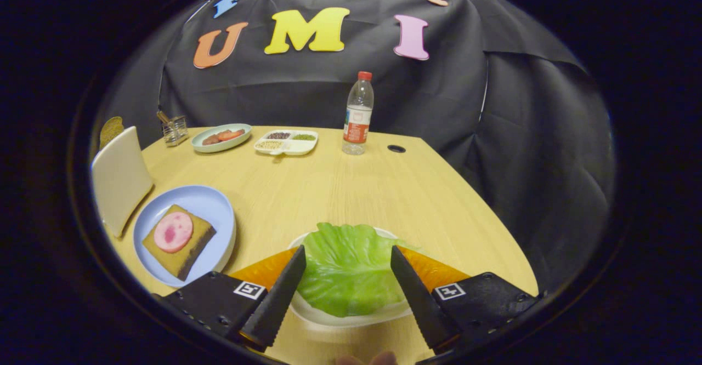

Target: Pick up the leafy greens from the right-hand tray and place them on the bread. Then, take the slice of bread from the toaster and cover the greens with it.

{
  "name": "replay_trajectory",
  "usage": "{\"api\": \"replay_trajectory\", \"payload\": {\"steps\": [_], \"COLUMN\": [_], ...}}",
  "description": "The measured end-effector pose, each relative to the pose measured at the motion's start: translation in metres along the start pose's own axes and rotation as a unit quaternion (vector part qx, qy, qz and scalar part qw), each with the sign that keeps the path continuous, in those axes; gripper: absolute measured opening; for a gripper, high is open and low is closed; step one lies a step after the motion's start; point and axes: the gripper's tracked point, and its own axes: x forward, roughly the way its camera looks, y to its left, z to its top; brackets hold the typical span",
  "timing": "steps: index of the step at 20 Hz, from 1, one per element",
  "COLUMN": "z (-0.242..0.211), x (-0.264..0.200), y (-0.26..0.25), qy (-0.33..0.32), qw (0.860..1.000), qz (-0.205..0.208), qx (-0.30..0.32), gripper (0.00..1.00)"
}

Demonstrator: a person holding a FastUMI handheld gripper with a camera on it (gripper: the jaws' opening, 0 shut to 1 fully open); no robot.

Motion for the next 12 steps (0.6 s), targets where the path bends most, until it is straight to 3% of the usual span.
{"api": "replay_trajectory", "payload": {"steps": [7,11,12], "z": [-0.015,-0.019,-0.018], "x": [0.017,0.016,0.015], "y": [0.005,0.004,0.002], "qy": [0.036,0.048,0.046], "qw": [0.999,0.997,0.997], "qz": [0.018,0.049,0.050], "qx": [0.015,0.042,0.035], "gripper": [0.96,0.97,0.87]}}
